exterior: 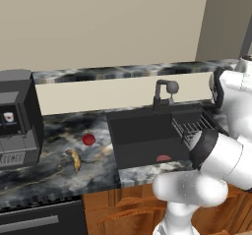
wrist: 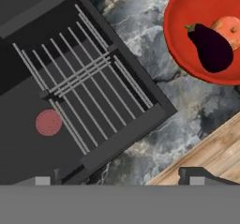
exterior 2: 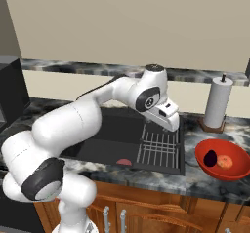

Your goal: There is a mixed pile of frozen fruits and vegetables on the counter. Locate all the frozen vegetables and place the items in a bowl on the counter. Take all the frozen fruits and defrost them in a running sink.

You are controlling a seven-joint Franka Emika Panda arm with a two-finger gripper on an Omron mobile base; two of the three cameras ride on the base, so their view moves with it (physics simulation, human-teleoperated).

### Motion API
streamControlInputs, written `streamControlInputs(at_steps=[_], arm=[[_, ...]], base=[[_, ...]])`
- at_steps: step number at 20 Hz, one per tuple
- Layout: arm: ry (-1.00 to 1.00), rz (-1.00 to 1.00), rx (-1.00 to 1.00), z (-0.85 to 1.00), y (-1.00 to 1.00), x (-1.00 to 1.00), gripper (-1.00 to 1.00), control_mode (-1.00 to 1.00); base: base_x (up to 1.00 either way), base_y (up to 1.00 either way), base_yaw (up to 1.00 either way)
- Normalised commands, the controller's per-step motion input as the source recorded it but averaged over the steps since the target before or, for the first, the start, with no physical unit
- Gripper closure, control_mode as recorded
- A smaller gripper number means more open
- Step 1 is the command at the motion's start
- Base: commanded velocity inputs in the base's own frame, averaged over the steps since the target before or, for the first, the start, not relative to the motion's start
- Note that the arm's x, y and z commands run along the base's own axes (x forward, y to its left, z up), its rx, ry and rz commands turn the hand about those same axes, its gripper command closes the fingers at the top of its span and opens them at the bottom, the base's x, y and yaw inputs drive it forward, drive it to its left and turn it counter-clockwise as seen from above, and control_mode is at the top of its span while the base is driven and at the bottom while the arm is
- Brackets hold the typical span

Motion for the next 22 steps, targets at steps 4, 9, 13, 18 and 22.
streamControlInputs(at_steps=[4,9,13,18,22], arm=[[0.01,0.08,0.00,-0.09,1.00,-0.15,-1.00,-1.00],[0.04,0.13,0.00,-0.10,1.00,-0.06,-1.00,-1.00],[0.13,0.15,-0.03,-0.19,1.00,0.00,-1.00,-1.00],[0.13,0.12,-0.07,-0.19,1.00,0.00,-1.00,-1.00],[0.08,0.12,-0.05,-0.22,1.00,0.03,-1.00,-1.00]], base=[[0.00,0.00,0.00],[0.00,0.00,0.00],[0.00,0.00,0.00],[0.00,0.00,0.00],[0.00,0.00,0.00]])
